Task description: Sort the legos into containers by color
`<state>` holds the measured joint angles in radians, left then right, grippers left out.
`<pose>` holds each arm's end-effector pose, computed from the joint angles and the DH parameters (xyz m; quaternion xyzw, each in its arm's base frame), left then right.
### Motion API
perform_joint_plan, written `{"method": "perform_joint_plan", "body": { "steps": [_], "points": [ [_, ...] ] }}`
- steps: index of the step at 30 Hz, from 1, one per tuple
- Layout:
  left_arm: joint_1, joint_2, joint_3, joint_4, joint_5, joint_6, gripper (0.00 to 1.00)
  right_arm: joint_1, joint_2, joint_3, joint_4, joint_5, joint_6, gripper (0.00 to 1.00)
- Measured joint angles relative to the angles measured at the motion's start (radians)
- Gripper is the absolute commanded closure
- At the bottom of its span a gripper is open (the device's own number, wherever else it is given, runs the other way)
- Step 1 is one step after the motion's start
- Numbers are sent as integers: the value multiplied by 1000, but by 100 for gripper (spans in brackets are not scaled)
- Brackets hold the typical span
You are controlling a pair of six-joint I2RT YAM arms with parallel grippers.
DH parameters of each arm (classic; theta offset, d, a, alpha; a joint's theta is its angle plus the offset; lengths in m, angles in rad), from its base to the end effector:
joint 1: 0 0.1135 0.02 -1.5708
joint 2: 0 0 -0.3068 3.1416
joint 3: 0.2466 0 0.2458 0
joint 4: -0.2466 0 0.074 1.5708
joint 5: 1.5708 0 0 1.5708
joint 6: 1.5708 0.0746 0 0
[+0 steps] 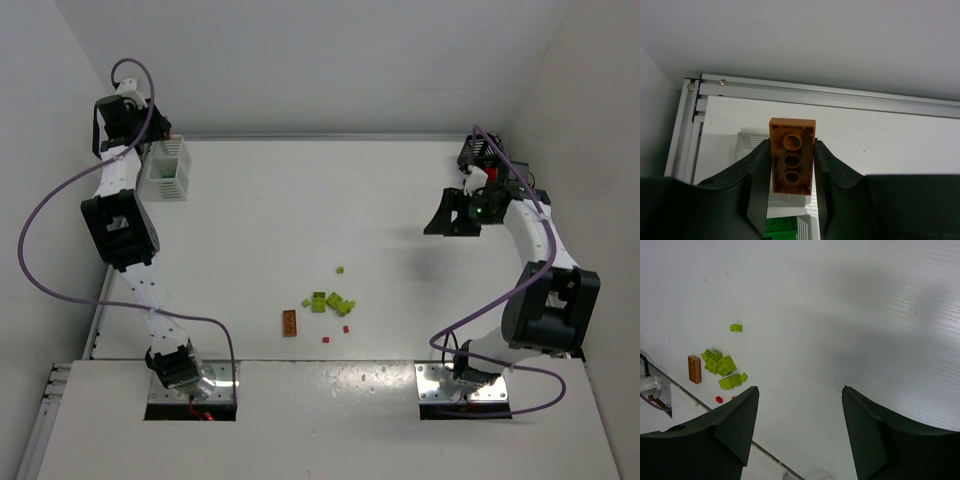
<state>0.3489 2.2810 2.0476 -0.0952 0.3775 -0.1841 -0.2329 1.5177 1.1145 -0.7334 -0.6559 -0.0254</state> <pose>0.5746 0.1798 0.3031 -0.1050 0.7994 -0.1050 0.5822 0.3048 -0.0256 0.2608 0.0267 0.9267 0.2857 0.2427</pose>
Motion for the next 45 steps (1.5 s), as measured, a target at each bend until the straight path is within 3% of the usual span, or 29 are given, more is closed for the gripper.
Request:
{"method": "perform_joint_plan", "body": {
  "steps": [5, 9, 10, 13, 17, 23, 28, 33, 40, 43, 45],
  "points": [
    [0, 29, 5, -1, -48, 19, 80, 0, 4, 0, 0, 0, 0, 32],
    [0, 51, 5, -8, -78, 27, 69, 0, 8, 0, 0, 0, 0, 32],
    [0, 54, 5, -9, -85, 27, 60, 0, 9, 0, 0, 0, 0, 32],
    [0, 58, 6, -9, -102, 32, 45, 0, 13, 0, 0, 0, 0, 32],
    [0, 60, 21, -9, -121, 35, 31, 0, 21, 0, -1, -1, 0, 32],
    [3, 60, 42, -8, -108, 31, 30, 16, 21, 1, -17, -8, -19, 32],
    [12, 23, 27, -27, -13, 18, 33, 105, 3, 22, -45, 20, -61, 32],
    [-6, -214, -106, -114, 57, 71, 33, 278, -14, 66, -72, 77, -135, 35],
    [-64, -707, -396, -179, 224, 147, 19, 613, -15, 68, -94, 198, -203, 36],
    [-94, -850, -536, -204, 246, 182, 18, 719, -4, 68, -117, 243, -228, 37],
    [-127, -927, -638, -243, 233, 214, 9, 780, 15, 66, -136, 268, -241, 39]
  ]
}}
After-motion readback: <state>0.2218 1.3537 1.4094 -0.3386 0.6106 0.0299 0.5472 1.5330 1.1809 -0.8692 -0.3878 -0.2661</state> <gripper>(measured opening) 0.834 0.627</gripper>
